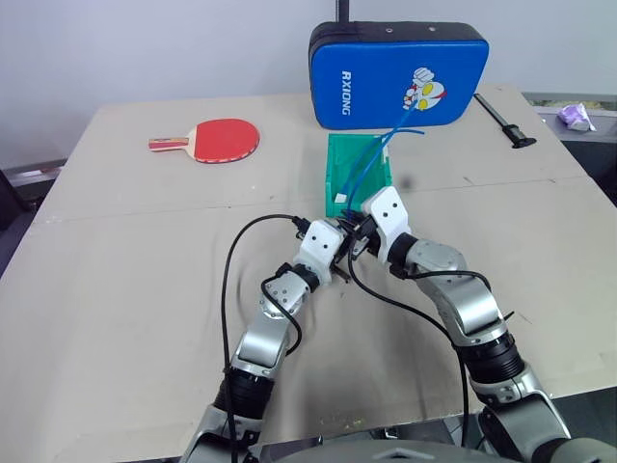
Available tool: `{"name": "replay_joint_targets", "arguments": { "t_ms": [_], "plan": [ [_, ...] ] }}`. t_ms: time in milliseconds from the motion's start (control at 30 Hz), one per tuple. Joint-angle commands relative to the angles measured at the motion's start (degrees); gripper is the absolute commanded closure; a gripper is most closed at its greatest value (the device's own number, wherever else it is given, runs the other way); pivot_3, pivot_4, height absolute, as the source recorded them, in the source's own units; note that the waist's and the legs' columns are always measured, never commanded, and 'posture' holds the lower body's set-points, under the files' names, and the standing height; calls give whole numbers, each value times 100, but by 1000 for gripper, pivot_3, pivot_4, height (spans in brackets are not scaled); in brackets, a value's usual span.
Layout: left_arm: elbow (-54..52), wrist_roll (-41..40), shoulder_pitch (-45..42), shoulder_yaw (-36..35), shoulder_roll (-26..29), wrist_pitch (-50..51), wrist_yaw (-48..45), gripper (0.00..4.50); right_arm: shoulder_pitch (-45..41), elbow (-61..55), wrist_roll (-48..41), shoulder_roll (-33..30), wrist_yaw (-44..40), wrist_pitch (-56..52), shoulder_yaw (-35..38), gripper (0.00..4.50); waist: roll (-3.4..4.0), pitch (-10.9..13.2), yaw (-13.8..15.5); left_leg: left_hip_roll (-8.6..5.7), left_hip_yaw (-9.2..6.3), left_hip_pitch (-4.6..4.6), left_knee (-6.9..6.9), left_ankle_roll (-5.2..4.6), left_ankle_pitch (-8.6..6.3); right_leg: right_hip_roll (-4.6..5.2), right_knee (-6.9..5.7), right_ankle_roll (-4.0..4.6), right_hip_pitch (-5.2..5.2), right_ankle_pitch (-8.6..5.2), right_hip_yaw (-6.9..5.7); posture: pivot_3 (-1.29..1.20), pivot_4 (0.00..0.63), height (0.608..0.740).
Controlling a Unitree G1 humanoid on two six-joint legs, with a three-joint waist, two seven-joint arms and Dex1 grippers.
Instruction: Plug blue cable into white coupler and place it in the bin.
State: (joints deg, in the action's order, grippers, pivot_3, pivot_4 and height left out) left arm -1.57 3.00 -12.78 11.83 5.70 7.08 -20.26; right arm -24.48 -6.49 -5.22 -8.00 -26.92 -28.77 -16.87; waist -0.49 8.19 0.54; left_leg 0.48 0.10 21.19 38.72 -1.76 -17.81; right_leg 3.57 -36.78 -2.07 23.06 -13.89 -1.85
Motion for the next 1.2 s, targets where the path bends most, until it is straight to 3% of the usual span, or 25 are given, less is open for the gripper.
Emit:
{"name": "replay_joint_targets", "arguments": {
  "t_ms": [33,167,367,567,700,833,933,1200],
  "plan": [
    [-1080,-378,-519,-66,-284,-534,29,4131,414,1036,124,-45,-236,-604,-538,4500,0,0,-4,0,0,0,0,0,0,0,0,0,0,0,1,0,150,740],
    [-1084,-415,-445,-95,-219,-443,-39,4131,411,950,147,56,-79,-303,-367,4500,0,0,-4,1,0,0,0,0,0,1,0,0,0,0,0,0,150,740],
    [-1202,-615,-123,-148,-7,-210,-352,1423,347,327,53,-47,-104,165,-35,4500,-1,-1,1,1,-2,2,0,1,0,1,0,0,1,0,0,0,150,740],
    [-1978,-1297,303,-581,614,480,-901,1423,17,-738,-472,-478,-565,-392,268,4500,-1,-1,-35,6,-4,5,1,1,1,3,1,0,3,0,2,0,150,740],
    [-2675,-2135,408,-1055,1285,1534,-1296,1423,-587,-709,-1049,-338,-585,-1025,710,4500,-2,0,-76,8,-21,6,2,0,0,4,-5,1,1,0,7,0,150,740],
    [-3241,-2971,316,-1636,2245,2797,-1577,1423,-1489,285,-1364,-196,-558,-1318,1191,4500,-3,10,-155,9,-28,-1,0,1,0,-3,-17,3,1,1,12,0,150,740],
    [-3444,-3793,-108,-2268,3093,3903,-1716,1423,-2439,1712,-1295,-312,-851,-952,1313,4500,-14,18,-143,6,-30,-4,-1,2,1,-13,-19,3,1,0,-1,0,150,740],
    [-3631,-5058,-531,-3111,4104,5101,-1677,1423,-4010,4420,-1245,-22,-1086,-248,1569,4500,-29,38,-182,-1,-36,17,-23,30,17,-17,-2,1,14,0,20,0,150,740]
  ]
}}
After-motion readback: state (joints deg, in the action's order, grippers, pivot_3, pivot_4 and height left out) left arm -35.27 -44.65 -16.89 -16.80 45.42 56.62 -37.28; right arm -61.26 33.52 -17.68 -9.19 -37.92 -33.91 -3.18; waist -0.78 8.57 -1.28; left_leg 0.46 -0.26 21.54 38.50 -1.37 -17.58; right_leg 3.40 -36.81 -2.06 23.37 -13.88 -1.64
